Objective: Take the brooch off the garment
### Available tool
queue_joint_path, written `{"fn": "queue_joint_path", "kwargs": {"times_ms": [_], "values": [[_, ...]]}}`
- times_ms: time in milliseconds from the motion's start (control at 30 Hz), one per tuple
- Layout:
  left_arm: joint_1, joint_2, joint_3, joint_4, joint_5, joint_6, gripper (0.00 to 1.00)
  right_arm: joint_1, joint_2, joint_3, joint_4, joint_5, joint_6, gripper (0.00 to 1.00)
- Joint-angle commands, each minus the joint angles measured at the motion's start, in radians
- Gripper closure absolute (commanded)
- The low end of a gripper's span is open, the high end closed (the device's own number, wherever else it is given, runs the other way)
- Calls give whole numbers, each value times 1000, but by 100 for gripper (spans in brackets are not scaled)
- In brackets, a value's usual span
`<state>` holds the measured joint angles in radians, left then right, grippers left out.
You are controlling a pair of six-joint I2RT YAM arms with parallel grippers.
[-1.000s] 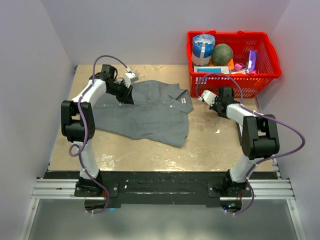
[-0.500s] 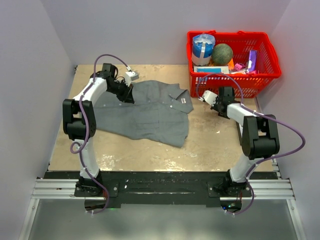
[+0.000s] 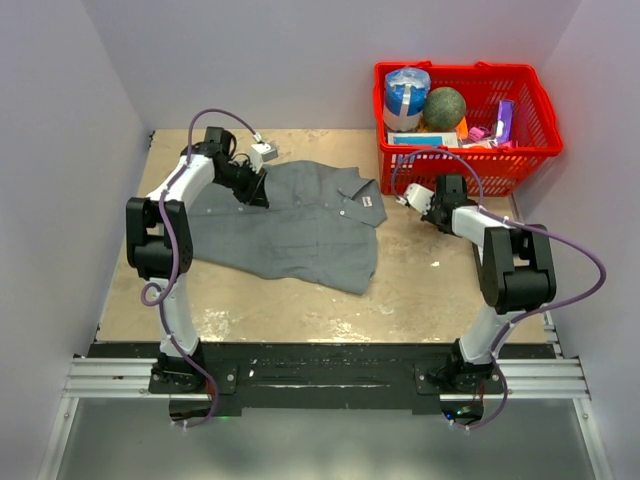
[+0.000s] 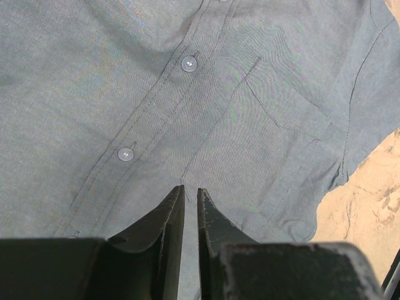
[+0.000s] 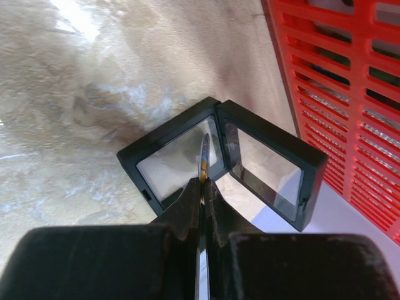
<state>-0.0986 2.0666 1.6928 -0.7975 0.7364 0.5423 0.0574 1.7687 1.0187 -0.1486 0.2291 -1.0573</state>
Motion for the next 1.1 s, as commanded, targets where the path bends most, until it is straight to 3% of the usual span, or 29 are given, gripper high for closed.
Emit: {"fn": "queue_joint_path", "kwargs": {"times_ms": [0,100,400,1067], "values": [[5,-3,30,-9,31,2,81,-5,17,41,15,27,0,100],[5,-2,33,-6,35,1,81,-5,20,49,4,33,13,100],[5,3,33,0,50,4,81,-5,17,64,-43,56,26,68],[8,6,4,34,83,2,81,-2,46,135,-144,65,63,68]]}}
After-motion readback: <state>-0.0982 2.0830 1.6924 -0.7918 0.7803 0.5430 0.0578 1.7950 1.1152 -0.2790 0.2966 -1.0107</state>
